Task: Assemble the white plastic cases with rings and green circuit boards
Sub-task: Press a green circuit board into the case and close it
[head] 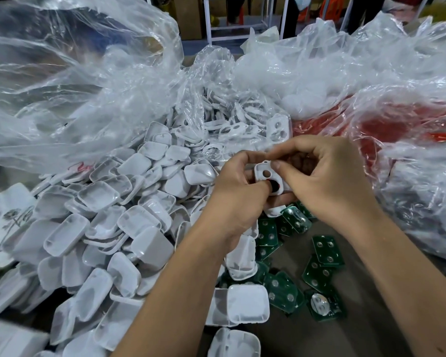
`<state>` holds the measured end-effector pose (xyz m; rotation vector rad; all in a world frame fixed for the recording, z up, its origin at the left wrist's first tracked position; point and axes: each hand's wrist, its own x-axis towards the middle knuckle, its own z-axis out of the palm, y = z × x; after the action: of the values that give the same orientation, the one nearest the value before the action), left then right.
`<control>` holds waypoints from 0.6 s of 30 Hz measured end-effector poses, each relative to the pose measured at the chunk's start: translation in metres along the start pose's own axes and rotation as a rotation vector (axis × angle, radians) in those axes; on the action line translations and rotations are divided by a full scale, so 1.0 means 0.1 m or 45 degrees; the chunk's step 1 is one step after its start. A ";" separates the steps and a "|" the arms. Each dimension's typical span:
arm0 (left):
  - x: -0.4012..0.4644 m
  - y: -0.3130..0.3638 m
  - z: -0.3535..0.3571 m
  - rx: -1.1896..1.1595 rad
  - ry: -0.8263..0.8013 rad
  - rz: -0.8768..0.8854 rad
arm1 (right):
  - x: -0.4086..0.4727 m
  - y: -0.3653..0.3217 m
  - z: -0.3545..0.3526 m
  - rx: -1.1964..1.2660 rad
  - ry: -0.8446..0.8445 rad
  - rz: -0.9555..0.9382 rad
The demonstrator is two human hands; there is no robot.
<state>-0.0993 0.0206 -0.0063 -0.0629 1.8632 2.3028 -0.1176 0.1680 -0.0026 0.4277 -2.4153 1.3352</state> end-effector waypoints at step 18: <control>0.02 -0.03 -0.01 0.032 0.042 -0.001 | 0.00 -0.04 0.06 -0.246 -0.103 -0.062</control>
<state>-0.1009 0.0205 -0.0100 -0.0986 1.9065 2.2909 -0.1166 0.1607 -0.0026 0.4933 -2.5526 1.0708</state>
